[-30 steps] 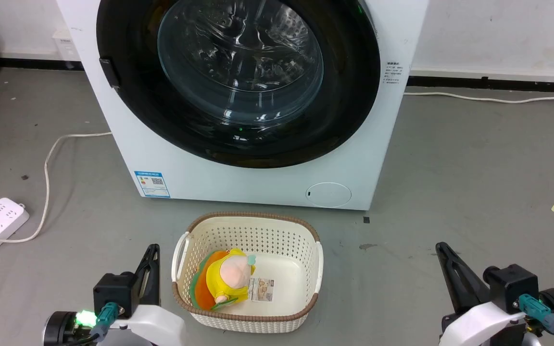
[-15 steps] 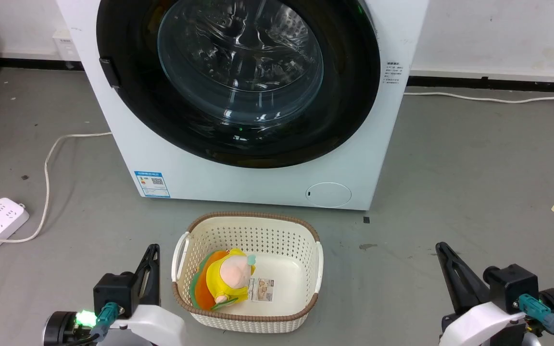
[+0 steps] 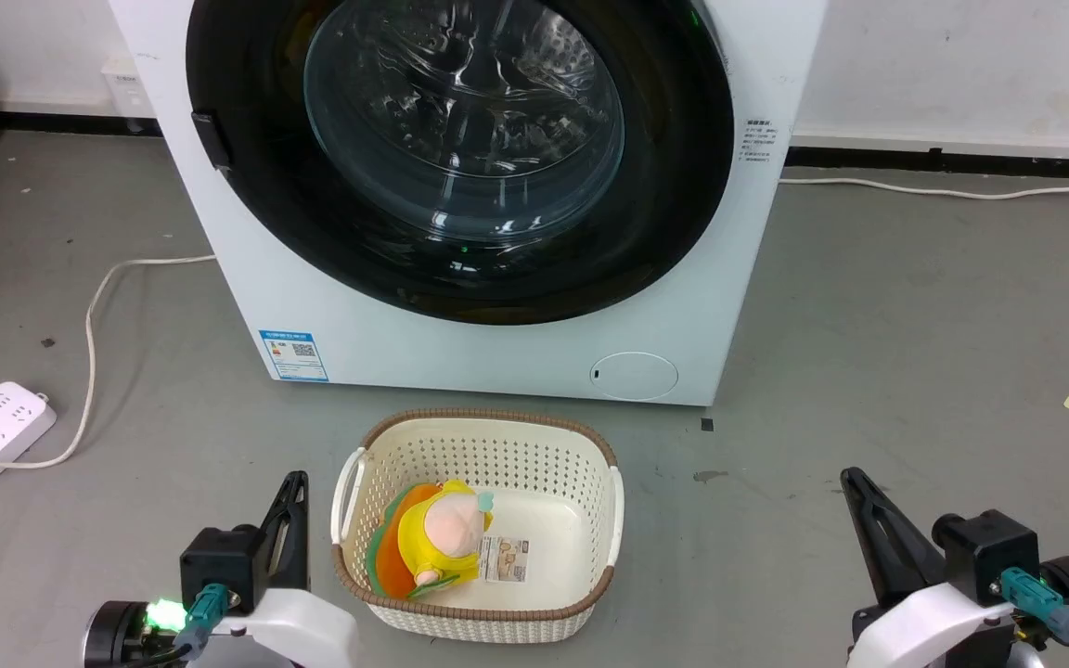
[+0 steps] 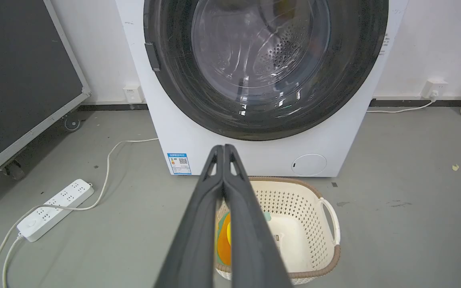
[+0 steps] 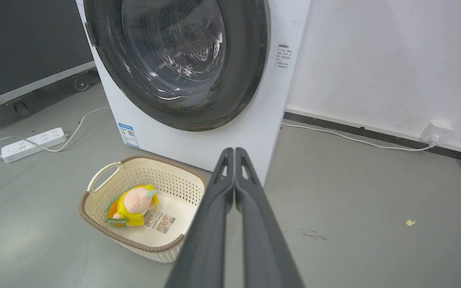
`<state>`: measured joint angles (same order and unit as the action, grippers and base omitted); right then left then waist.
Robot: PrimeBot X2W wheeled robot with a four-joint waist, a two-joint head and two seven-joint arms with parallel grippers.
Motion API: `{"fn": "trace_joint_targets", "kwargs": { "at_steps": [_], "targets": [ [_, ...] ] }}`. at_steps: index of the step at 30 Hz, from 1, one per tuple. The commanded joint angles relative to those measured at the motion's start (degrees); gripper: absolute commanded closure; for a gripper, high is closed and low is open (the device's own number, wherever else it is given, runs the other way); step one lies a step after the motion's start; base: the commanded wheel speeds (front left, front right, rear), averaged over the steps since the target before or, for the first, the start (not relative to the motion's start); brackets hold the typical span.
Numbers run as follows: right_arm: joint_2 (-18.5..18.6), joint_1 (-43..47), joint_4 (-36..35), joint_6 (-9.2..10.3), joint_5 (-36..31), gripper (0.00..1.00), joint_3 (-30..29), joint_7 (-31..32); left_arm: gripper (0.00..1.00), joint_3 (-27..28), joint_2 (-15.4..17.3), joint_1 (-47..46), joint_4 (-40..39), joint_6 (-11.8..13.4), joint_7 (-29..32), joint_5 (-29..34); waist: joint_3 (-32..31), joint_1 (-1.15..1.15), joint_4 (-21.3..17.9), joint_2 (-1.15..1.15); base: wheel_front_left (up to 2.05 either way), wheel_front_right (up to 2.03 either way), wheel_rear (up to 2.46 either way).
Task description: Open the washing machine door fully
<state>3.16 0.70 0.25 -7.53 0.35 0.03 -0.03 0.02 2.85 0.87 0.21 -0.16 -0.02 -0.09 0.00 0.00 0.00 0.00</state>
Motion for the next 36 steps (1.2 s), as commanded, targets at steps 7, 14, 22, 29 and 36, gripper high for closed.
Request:
{"fn": "trace_joint_targets", "kwargs": {
  "at_steps": [7,14,22,29,36],
  "targets": [
    [-0.28,-0.70,-0.25,0.04,-0.35,1.00,-0.03,0.03,1.00,-0.02,0.03,-0.87,-0.21,0.16,0.02,0.09,0.00,0.00,0.00,0.00,0.00,0.00,0.00],
    [0.01,0.02,0.03,0.00,0.03,0.00,0.04,-0.01,0.00,0.03,-0.01,0.04,0.03,0.00,-0.01,0.00,0.00,0.00,0.00,0.00,0.00,0.00,0.00],
    [-0.01,0.01,0.27,0.00,0.79,0.00,-0.20,-0.97,0.00,-0.43,0.00,-0.01,0.51,0.15,-0.97,0.17,-0.03,0.00,-0.03,0.00,0.00,0.00,0.00],
    [-0.02,-0.39,0.03,0.01,0.84,0.00,0.02,-1.80,0.00,-1.02,0.07,-0.25,0.62,0.32,-1.81,0.27,0.56,0.00,0.12,0.00,0.00,0.00,0.00],
    [0.65,-2.07,-0.22,0.01,1.73,0.00,0.28,-2.64,0.00,-1.77,0.12,-1.06,0.43,0.55,-2.64,0.35,2.17,0.00,0.48,0.00,0.00,0.00,0.00]
  ]
}}
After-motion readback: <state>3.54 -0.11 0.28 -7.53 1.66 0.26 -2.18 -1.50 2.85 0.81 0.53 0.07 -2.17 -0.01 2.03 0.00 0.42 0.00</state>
